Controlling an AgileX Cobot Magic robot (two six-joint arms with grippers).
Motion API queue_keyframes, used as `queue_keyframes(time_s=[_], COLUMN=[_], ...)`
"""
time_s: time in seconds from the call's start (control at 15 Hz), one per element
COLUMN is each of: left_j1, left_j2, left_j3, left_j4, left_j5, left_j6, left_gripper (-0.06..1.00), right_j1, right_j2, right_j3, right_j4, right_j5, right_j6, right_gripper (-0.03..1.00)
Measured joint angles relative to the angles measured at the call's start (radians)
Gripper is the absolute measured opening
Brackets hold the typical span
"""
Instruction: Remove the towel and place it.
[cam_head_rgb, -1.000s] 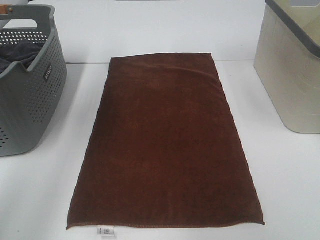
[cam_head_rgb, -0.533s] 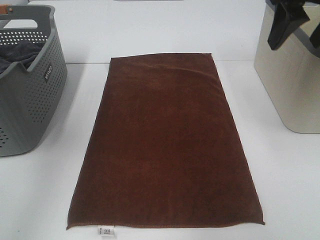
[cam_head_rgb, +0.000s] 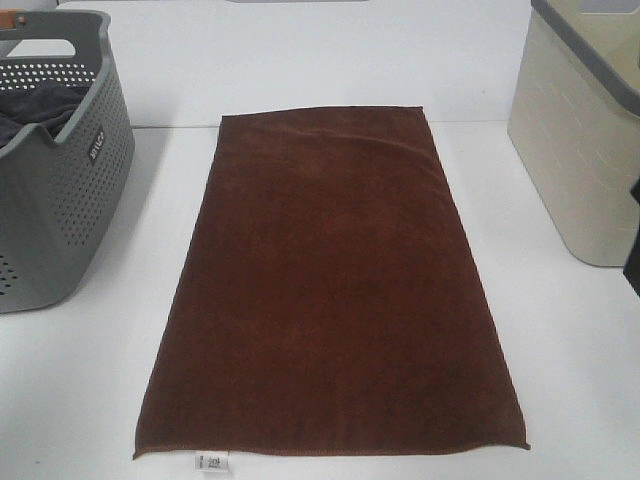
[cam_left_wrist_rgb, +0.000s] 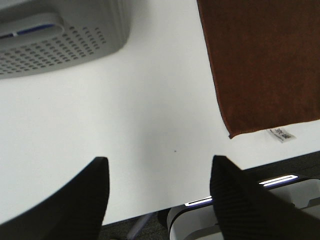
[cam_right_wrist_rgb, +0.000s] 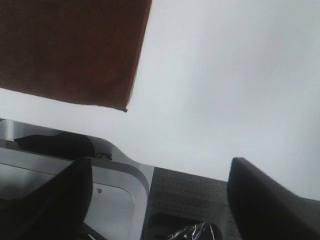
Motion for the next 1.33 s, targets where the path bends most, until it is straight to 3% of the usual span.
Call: queue_keyframes(time_s=[0.27,0.67,0.93,1.33], left_j1=[0.000,0.000,0.000,0.000], left_j2=[-0.238,-0.418,-0.420,-0.420], left_j3=[0.186,0.216,0.237,0.260], left_j4=[-0.026,-0.144,-0.178,-0.190], left_j5=[-0.023,-0.028,-0.034,0.003], left_j6=[0.052,0.304,0.320,0.325], left_gripper=[0.57,0.57,0.57,0.57], right_j1=[0.000,0.000,0.000,0.000], right_j2=[-0.213,-0.561,-0.807,-0.995], right_j3=[0.182,0.343,0.416,0.452], right_j4=[0.000,0.000,0.000,-0.050], right_j5=[-0.026,-0.042,-0.078,-0.146], right_j6=[-0.001,-0.012,-0.100,-0.080], right_gripper=[0.71,0.71,0.71,0.71])
